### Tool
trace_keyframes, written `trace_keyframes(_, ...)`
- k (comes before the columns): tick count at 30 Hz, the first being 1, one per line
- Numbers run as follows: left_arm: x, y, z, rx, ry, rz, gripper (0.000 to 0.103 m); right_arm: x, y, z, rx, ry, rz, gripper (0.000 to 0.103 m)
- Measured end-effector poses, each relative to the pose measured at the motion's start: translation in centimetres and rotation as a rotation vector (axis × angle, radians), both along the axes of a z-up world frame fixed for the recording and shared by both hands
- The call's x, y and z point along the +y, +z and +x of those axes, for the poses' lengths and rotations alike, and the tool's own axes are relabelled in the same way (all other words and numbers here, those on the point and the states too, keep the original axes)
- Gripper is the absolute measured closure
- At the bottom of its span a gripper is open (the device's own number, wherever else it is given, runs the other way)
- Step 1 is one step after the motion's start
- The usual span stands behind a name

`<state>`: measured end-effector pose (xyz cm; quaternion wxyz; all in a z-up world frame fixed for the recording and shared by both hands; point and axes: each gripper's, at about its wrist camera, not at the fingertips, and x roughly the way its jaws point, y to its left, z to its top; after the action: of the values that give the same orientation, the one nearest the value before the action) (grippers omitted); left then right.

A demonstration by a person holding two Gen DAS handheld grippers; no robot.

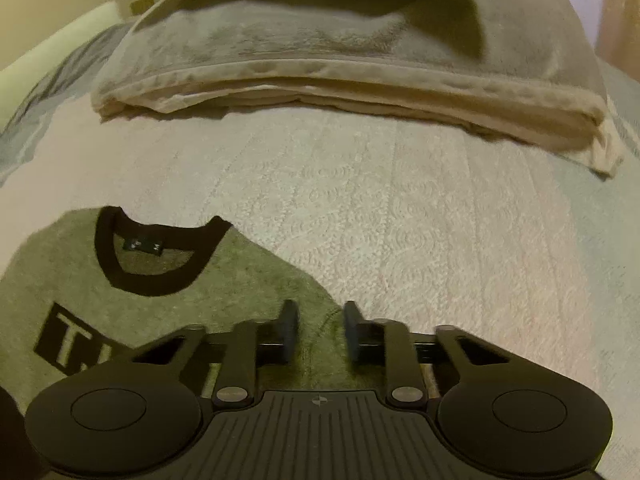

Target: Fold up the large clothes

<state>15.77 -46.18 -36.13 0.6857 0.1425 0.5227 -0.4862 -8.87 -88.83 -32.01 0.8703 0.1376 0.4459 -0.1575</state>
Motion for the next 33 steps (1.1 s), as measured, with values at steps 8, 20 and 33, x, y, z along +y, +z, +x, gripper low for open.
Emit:
trace_keyframes(8, 1.9, 4.1, -1.2, -0.122, 0.061, -0.02, 0.101, 0.4, 7.0, -2.9, -0.088, -0.049, -0.154, 0.095)
trace_keyframes(20, 11.7, 11.0, 2.3, -0.395, 0.181, 0.167, 0.101, -2.1, 5.3, -5.0, 0.017, -0.238, -0.195, 0.074)
trace_keyframes(33, 23.0, 11.4, 0.4, -0.326, 0.225, 0.325, 0.101, 13.7, 7.0, -3.1, -0.063, 0.036, -0.11, 0.059)
